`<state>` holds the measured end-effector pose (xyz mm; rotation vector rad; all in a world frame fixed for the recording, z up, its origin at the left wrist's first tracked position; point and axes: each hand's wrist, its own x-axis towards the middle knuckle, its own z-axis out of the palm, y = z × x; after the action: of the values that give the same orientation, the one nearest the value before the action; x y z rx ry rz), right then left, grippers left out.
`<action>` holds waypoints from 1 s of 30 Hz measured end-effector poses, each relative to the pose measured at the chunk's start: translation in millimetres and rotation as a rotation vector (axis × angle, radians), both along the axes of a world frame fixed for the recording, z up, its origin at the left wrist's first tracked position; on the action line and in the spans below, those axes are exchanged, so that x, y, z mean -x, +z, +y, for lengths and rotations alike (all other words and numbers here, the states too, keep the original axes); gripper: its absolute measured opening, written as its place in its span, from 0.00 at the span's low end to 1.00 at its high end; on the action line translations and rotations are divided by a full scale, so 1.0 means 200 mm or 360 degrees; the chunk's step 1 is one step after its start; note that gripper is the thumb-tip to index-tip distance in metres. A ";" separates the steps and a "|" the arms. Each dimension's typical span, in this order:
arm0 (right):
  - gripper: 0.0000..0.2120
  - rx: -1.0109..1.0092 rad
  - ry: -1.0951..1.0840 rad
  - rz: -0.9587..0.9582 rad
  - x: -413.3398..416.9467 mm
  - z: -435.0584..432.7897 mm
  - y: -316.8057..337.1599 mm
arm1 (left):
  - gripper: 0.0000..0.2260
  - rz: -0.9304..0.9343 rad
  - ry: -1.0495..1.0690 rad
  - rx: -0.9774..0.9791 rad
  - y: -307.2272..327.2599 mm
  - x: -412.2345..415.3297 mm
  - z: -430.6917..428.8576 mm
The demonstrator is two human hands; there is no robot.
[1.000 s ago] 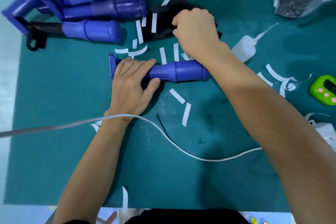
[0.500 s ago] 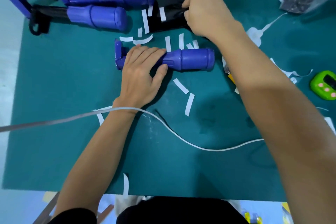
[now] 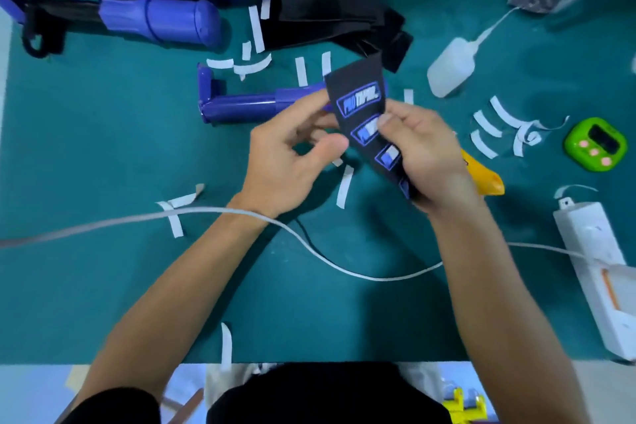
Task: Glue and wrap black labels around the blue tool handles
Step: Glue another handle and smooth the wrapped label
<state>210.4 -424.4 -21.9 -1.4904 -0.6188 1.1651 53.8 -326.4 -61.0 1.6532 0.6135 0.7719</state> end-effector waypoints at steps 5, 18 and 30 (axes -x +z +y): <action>0.11 0.0165 0.0059 -0.0370 0.00 -0.11 -0.10 | 0.08 0.0048 -0.0068 0.0739 0.06 -0.10 -0.07; 0.09 0.0044 -0.0280 -0.0650 0.16 -0.14 -0.17 | 0.12 0.0338 -0.0045 -0.0149 -0.02 -0.02 -0.12; 0.07 0.0081 -0.0114 -0.0125 0.07 -0.12 -0.18 | 0.12 0.0230 0.0242 0.0231 -0.04 -0.05 -0.07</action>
<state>197.4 -447.6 -57.1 -1.5948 -0.5877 1.0787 62.9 -339.5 -69.6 1.5502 0.8849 0.7031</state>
